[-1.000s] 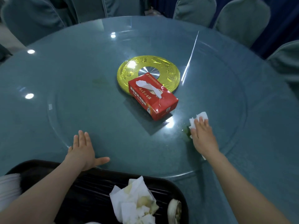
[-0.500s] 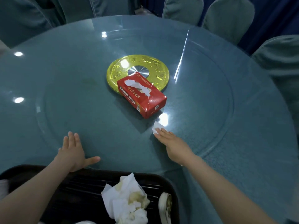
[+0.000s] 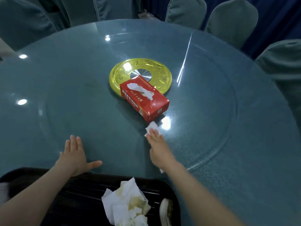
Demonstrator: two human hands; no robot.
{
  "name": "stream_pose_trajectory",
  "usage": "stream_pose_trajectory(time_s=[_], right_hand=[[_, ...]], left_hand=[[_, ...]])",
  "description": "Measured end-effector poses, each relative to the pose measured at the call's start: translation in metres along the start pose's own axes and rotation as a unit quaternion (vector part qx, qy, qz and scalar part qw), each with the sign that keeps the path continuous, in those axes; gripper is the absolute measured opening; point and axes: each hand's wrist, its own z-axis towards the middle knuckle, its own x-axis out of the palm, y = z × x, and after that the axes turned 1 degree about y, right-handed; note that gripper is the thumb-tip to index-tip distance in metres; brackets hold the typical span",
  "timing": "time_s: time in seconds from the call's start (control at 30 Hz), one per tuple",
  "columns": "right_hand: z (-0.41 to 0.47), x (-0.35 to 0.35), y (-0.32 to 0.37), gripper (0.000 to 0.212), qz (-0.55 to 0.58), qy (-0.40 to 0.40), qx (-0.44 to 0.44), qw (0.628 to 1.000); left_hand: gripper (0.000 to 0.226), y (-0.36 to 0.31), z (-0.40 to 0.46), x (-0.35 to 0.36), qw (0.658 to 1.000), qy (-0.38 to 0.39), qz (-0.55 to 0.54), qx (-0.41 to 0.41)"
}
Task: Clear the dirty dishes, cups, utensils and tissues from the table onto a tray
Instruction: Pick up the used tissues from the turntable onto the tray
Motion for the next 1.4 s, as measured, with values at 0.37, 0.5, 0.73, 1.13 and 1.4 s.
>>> stream_pose_trajectory(time_s=[0.37, 0.5, 0.73, 1.13, 1.4], right_hand=[[-0.016, -0.002, 0.0, 0.077, -0.037, 0.071, -0.068, 0.994], [-0.018, -0.007, -0.004, 0.08, -0.055, 0.065, -0.052, 0.995], [-0.034, -0.024, -0.018, 0.085, -0.063, 0.059, 0.005, 0.996], [0.009, -0.006, 0.05, 0.059, 0.053, -0.074, 0.058, 0.994], [0.004, 0.001, 0.026, 0.067, -0.061, 0.04, 0.084, 0.994]], left_hand=[[0.138, -0.003, -0.001, -0.003, 1.0, -0.013, 0.008, 0.002], [0.134, -0.007, -0.006, -0.011, 1.0, 0.001, 0.026, 0.017], [0.11, -0.008, -0.027, -0.026, 0.994, 0.011, 0.031, 0.102], [0.063, -0.028, -0.054, -0.015, 0.965, -0.009, 0.001, 0.262], [0.072, 0.01, 0.027, -0.05, 0.951, -0.117, -0.173, 0.229]])
